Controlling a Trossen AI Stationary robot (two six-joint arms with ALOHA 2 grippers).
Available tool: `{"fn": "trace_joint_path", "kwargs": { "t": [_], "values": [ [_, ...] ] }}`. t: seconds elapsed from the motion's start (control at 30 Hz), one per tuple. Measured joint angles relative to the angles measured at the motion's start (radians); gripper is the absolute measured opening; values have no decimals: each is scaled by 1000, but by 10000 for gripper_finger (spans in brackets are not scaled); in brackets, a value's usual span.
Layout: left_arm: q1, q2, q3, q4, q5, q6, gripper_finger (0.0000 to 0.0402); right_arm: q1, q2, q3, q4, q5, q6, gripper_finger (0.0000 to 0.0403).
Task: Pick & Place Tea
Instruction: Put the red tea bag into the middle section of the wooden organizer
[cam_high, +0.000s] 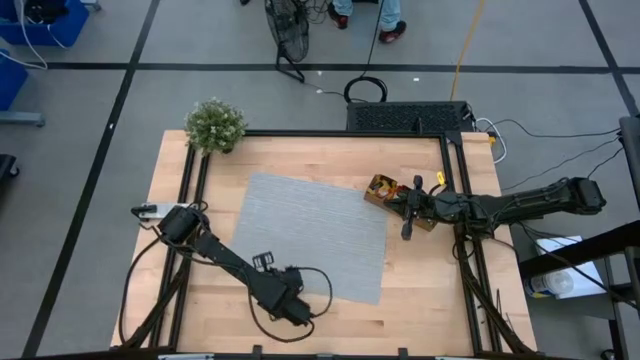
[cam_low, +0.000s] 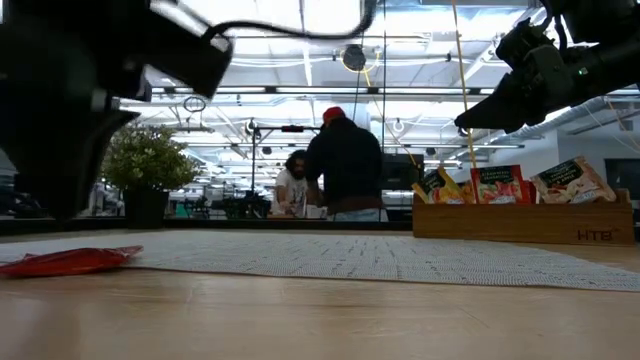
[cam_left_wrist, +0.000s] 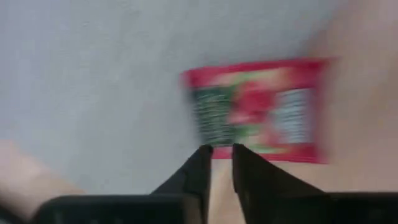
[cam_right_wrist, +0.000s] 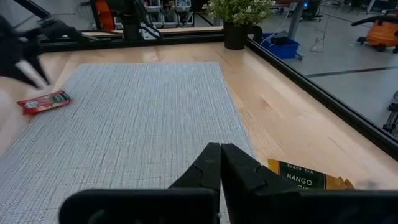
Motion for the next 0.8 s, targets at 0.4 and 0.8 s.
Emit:
{"fn": "trace_joint_path", "kwargs": {
  "t": [0.4, 0.8],
  "values": [
    [-38, -1, -21, 189, 35, -96, 200, 0, 0, 0, 0, 1, -25, 0],
    [-29, -11, -141, 376, -2, -150, 194, 0, 0, 0, -2, 1, -26, 0]
  ]
}}
